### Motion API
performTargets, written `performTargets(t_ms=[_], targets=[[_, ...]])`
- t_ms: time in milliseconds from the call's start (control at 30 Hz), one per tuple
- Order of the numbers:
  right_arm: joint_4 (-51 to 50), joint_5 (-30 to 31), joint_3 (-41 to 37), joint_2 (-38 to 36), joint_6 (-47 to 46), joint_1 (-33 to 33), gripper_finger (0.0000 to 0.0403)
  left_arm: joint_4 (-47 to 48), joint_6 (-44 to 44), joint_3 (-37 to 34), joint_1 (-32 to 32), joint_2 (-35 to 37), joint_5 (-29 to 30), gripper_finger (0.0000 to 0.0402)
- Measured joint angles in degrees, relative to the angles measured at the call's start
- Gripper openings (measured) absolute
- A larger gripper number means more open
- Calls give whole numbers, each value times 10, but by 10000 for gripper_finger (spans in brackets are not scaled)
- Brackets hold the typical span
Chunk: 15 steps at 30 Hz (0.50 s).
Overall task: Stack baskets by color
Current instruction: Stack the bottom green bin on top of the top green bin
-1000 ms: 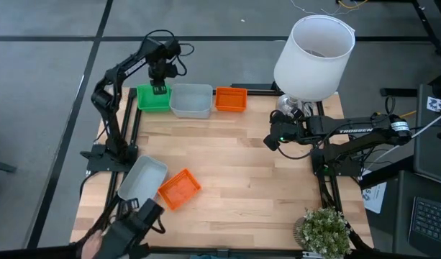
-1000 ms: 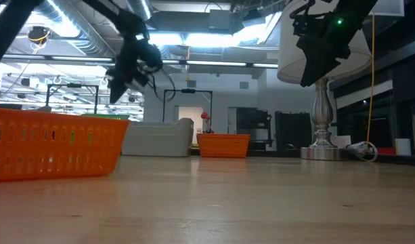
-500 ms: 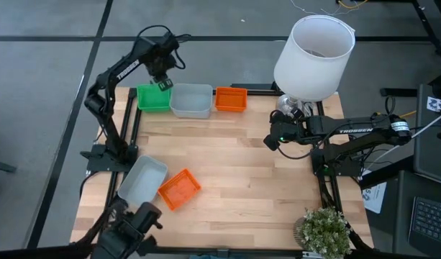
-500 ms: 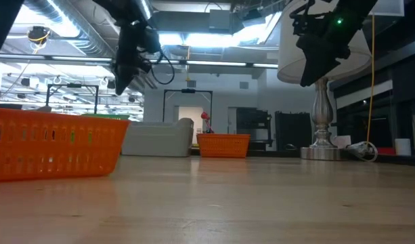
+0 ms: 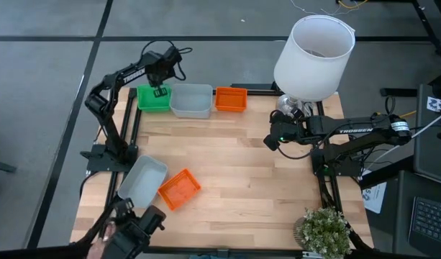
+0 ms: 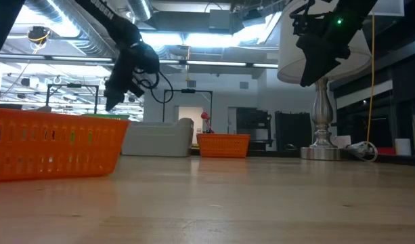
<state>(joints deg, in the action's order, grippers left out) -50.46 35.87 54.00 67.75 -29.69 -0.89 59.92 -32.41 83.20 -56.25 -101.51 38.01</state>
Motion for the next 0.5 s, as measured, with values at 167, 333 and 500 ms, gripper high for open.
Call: performTargets(t_ms=[167,333,500], targets=[[0,0,0,0,0,0,134,36,44,3,5,50,19,24],[0,0,0,0,-9,0,134,82,162,2,17,148,-52,4],[0,0,0,0,-15,0,134,-24,135,-63,19,259,-53,1]])
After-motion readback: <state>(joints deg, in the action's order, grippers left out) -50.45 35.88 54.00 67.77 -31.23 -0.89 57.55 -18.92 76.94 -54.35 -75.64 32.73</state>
